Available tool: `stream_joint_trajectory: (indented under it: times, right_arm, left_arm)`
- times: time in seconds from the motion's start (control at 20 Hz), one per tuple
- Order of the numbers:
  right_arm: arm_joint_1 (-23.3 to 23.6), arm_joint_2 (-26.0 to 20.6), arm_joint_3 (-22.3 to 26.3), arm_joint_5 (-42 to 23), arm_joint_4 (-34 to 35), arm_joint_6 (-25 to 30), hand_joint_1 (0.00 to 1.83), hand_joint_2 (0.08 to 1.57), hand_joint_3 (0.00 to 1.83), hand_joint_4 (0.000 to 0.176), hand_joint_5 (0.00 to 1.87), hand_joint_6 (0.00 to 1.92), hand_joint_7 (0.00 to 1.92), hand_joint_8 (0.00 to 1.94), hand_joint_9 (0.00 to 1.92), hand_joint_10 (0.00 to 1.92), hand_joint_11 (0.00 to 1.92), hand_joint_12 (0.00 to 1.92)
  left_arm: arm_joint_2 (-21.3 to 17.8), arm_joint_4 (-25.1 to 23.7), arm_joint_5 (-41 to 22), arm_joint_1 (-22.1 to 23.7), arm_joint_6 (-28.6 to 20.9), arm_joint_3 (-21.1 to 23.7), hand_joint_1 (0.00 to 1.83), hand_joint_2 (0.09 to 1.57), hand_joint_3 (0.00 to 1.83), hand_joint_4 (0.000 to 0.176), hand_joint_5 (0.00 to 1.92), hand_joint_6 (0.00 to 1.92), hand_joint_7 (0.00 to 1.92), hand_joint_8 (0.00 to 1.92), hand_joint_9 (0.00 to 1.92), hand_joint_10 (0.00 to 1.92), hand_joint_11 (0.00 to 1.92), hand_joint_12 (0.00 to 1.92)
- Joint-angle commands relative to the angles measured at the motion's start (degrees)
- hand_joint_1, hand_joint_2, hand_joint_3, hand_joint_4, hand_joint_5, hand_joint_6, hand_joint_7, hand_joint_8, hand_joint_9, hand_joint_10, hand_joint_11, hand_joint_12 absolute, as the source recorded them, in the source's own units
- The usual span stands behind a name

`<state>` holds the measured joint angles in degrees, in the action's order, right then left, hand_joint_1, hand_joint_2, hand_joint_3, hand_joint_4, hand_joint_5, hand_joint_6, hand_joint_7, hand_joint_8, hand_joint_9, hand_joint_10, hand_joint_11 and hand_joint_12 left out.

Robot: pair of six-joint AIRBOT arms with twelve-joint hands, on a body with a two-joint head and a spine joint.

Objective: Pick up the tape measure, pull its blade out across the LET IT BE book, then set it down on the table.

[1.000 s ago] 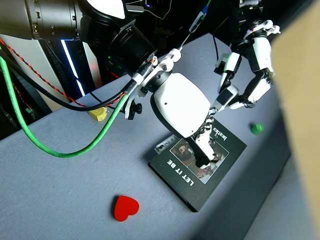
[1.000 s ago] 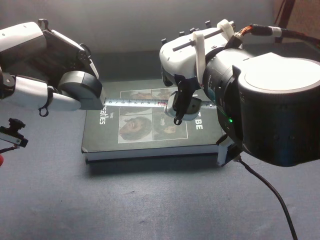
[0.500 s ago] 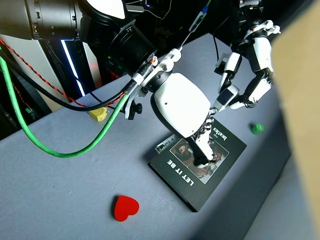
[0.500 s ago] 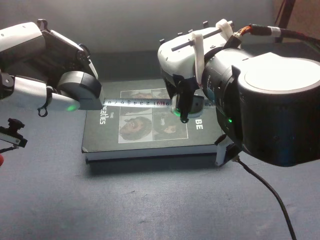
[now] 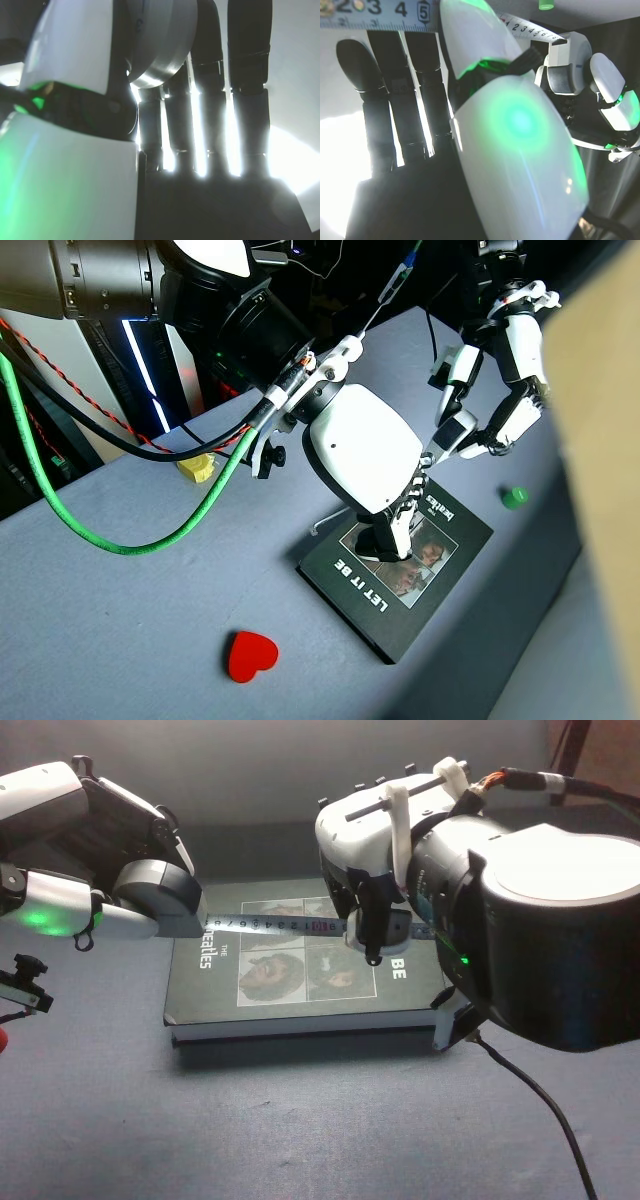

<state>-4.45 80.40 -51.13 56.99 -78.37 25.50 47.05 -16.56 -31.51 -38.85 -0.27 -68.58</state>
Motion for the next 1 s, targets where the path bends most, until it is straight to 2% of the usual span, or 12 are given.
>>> stream_joint_trajectory:
  times: [0.0, 0.6, 0.65, 0.75, 0.8, 0.95]
  right_arm:
    - [0.02, -0.86, 0.28, 0.29, -4.71, -0.45, 1.19, 1.16, 0.0, 0.026, 0.91, 1.07, 0.88, 1.19, 0.81, 0.9, 0.6, 1.43]
    - [-0.96, -8.48, 2.79, -2.81, -8.89, -1.39, 1.19, 1.17, 0.0, 0.021, 0.88, 1.1, 0.9, 1.18, 0.79, 0.94, 0.6, 1.46]
    - [-1.18, -10.26, 3.26, -4.25, -9.72, -1.59, 1.19, 1.17, 0.0, 0.022, 0.88, 1.1, 0.9, 1.18, 0.79, 0.94, 0.6, 1.46]
    - [-1.24, -11.0, 3.25, -4.97, -9.84, -1.84, 1.19, 1.17, 0.0, 0.022, 0.88, 1.1, 0.9, 1.18, 0.79, 0.94, 0.6, 1.46]
    - [-1.34, -11.47, 3.25, -5.48, -10.21, -1.86, 1.19, 1.17, 0.0, 0.015, 0.86, 1.12, 0.91, 1.17, 0.79, 0.96, 0.58, 1.47]
    - [-1.53, -12.61, 3.22, -6.7, -11.63, -1.9, 1.19, 1.17, 0.0, 0.015, 0.86, 1.13, 0.91, 1.17, 0.77, 0.96, 0.57, 1.46]
  left_arm:
    - [0.13, 2.13, -6.54, 0.44, -0.68, -0.49, 1.4, 1.04, 0.0, 0.0, 1.04, 0.68, 1.23, 0.48, 1.15, 0.94, 1.15, 0.7]
    - [0.12, 2.14, -6.9, 0.34, -0.83, -0.67, 1.4, 1.04, 0.0, 0.0, 1.02, 0.7, 1.21, 0.53, 1.15, 0.93, 1.15, 0.7]
    - [0.12, 2.14, -7.02, 0.3, -0.83, -0.75, 1.4, 1.04, 0.0, 0.0, 1.02, 0.71, 1.21, 0.53, 1.15, 0.93, 1.15, 0.7]
    - [0.12, 2.15, -7.04, 0.31, -0.83, -0.8, 1.4, 1.04, 0.0, 0.0, 1.02, 0.71, 1.21, 0.53, 1.15, 0.93, 1.15, 0.7]
    - [0.12, 2.15, -7.09, 0.31, -0.83, -0.81, 1.4, 1.04, 0.0, 0.0, 1.0, 0.74, 1.2, 0.55, 1.14, 0.93, 1.15, 0.7]
    - [0.13, 2.15, -7.16, 0.31, -0.88, -0.84, 1.39, 1.05, 0.0, 0.0, 0.98, 0.76, 1.18, 0.59, 1.14, 0.94, 1.15, 0.7]
